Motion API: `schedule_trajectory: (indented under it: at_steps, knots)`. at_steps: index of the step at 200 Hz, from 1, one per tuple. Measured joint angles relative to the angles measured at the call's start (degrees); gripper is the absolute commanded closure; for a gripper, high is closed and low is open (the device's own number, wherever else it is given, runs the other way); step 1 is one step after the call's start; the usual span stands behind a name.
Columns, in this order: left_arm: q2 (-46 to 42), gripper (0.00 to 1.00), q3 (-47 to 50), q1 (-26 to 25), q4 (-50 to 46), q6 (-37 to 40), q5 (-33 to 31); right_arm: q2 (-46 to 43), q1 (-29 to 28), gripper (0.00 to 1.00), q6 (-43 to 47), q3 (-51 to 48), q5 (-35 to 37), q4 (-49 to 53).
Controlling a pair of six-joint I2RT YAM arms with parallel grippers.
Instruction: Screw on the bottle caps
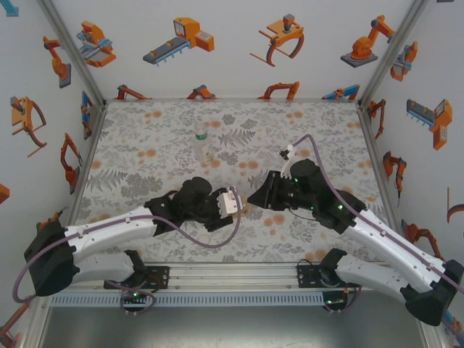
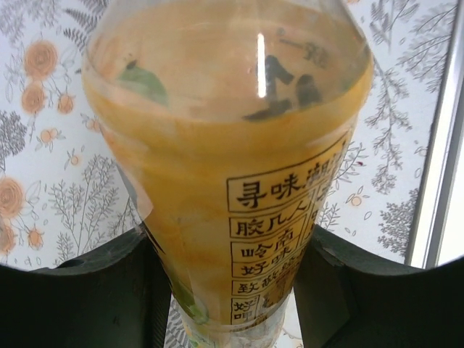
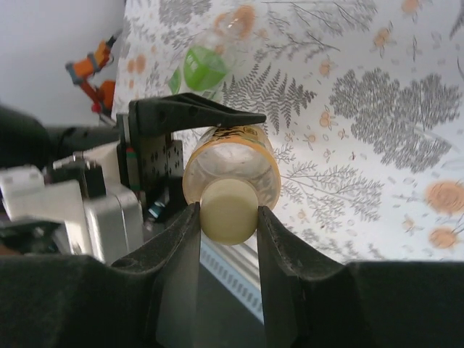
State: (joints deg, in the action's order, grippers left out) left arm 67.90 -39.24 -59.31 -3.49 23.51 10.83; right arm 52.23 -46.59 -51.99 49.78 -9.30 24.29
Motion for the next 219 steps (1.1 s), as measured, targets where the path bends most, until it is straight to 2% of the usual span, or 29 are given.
schedule_trajectory:
  at_steps: [20, 58, 69, 93, 122, 142, 183, 219]
  knots:
    - [1.18, 1.00, -0.02, 0.09, 0.31, 0.02, -0.42, 0.68, 0.00, 1.00, -4.55, 0.00, 1.79, 1.14]
    - [1.36, 1.00, -0.52, 0.09, 1.40, 0.22, 0.50, -1.20, -0.02, 0.54, -3.87, 0.00, 2.75, 1.62]
    - [1.36, 1.00, -0.79, -0.02, 1.88, 0.46, 1.70, -1.95, -0.09, 0.48, -1.92, 0.15, 2.60, 1.55]
    - [1.01, 1.00, -1.25, -0.46, 2.93, 0.76, 5.42, -4.09, -0.11, 0.44, 5.90, 0.59, 1.55, 1.03]
    - [0.09, 1.00, -1.27, -0.61, 2.54, 1.09, 11.41, -8.90, -0.11, 0.44, 19.93, 0.66, -2.80, -0.09]
    - [-0.24, 1.00, -1.97, -0.63, 0.66, 1.51, 15.98, -12.22, -0.11, 0.44, 31.50, 0.76, -8.87, -0.76]
    - [-0.13, 1.00, -5.68, -0.68, -4.83, 2.56, 24.41, -16.24, -0.11, 0.38, 59.52, 0.87, -27.71, 2.16]
    - [1.81, 1.00, -8.07, -0.94, -9.16, 3.19, 28.74, -12.98, -0.11, 0.40, 74.53, 3.30, -33.59, 9.35]
